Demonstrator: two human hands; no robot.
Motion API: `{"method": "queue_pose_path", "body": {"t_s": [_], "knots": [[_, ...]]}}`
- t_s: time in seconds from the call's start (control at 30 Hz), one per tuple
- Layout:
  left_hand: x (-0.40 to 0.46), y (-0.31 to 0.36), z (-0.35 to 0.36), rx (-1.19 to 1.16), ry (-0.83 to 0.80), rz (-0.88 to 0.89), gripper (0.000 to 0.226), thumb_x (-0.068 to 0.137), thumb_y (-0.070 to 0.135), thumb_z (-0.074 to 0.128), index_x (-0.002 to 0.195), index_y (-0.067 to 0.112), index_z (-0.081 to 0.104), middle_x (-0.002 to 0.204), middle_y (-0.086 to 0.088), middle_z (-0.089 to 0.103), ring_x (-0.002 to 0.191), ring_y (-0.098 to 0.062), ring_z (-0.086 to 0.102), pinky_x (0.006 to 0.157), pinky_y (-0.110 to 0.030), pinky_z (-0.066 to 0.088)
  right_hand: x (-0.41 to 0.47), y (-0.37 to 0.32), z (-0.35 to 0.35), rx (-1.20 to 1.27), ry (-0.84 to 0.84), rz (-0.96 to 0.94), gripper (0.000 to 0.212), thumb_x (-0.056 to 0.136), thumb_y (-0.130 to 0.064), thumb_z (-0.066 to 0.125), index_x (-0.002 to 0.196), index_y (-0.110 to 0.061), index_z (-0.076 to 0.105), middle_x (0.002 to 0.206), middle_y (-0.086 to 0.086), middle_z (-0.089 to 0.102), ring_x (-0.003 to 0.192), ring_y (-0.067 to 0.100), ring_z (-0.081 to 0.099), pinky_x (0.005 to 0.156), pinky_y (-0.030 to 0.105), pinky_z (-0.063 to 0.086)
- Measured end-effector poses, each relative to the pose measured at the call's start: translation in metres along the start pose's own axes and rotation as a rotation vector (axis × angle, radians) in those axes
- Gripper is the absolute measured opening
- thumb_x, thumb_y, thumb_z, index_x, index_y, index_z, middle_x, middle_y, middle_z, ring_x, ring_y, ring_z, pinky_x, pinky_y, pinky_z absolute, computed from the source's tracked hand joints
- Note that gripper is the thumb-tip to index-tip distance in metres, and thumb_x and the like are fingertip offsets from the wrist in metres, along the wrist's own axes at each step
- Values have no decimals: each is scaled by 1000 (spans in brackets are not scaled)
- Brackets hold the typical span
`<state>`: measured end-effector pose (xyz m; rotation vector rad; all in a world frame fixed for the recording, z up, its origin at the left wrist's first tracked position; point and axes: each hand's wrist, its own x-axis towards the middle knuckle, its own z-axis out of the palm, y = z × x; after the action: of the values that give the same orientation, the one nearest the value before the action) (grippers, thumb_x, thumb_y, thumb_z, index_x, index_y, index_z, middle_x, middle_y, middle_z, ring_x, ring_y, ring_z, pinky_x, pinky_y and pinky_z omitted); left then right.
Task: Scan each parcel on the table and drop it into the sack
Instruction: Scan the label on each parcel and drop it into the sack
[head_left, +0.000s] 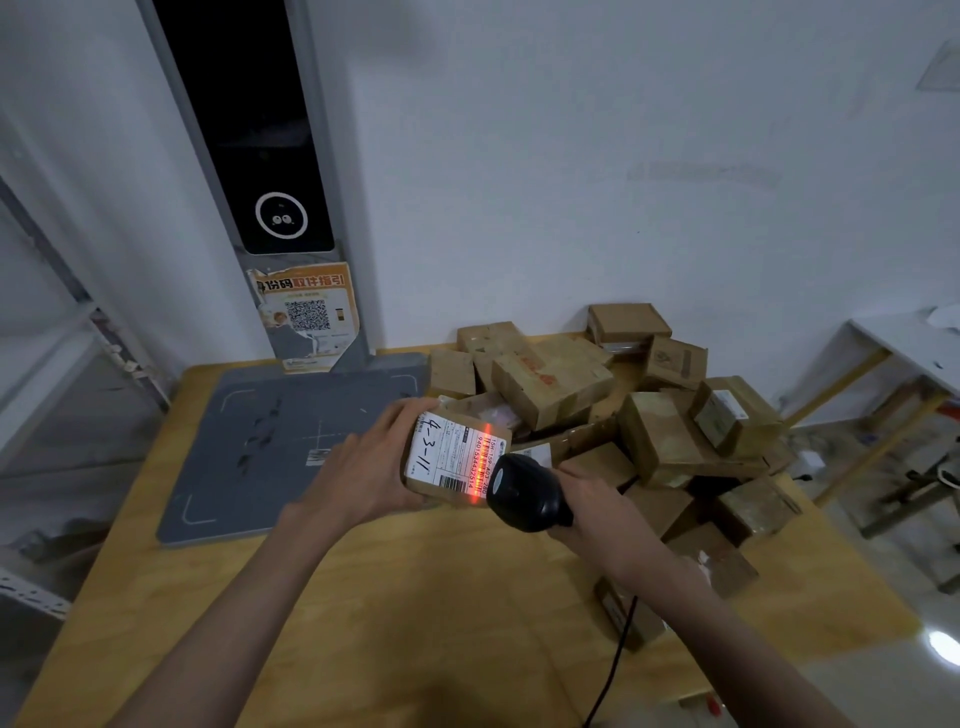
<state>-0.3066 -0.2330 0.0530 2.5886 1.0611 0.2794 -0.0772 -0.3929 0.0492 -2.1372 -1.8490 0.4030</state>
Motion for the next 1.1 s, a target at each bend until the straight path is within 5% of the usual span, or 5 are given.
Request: {"method": "queue_pose_path", "body": {"t_s": [0.4,0.67,0.83,0.97,1.1], "knots": [[-22,6,10,-17,-8,30,110,59,42,83,143,50,13,146,19,33,92,-17,62,72,-37,52,-35,-2,9,140,2,97,39,89,-19,70,126,-25,60,119,-9,57,104,9,60,88,27,52],[-18,53,37,-192,-110,137,109,57,40,85,140,53,16,141,23,39,110,-10,57,87,-40,43,-84,21,3,419,205,347,18,89,-14,71,94,-28,60,90,-9,66,81,0,62,67,15,45],[-5,105,55,-295,-177,242,109,57,38,89,140,53,20,135,23,44,114,-1,50,85,-29,39,-120,51,-6,623,277,528,13,87,-17,73,95,-26,66,92,1,74,85,17,72,79,46,61],[8,152,77,-327,-265,319,113,57,41,88,142,56,16,137,22,41,113,0,51,92,-38,51,-155,74,-13,800,362,610,21,89,-18,73,109,-22,67,102,2,75,92,18,73,84,48,61],[18,209,107,-339,-356,396,124,61,45,87,152,46,4,144,22,34,122,0,45,101,-28,44,-203,107,-15,800,415,736,19,89,-21,73,108,-20,68,98,1,75,89,20,73,84,48,60]]}}
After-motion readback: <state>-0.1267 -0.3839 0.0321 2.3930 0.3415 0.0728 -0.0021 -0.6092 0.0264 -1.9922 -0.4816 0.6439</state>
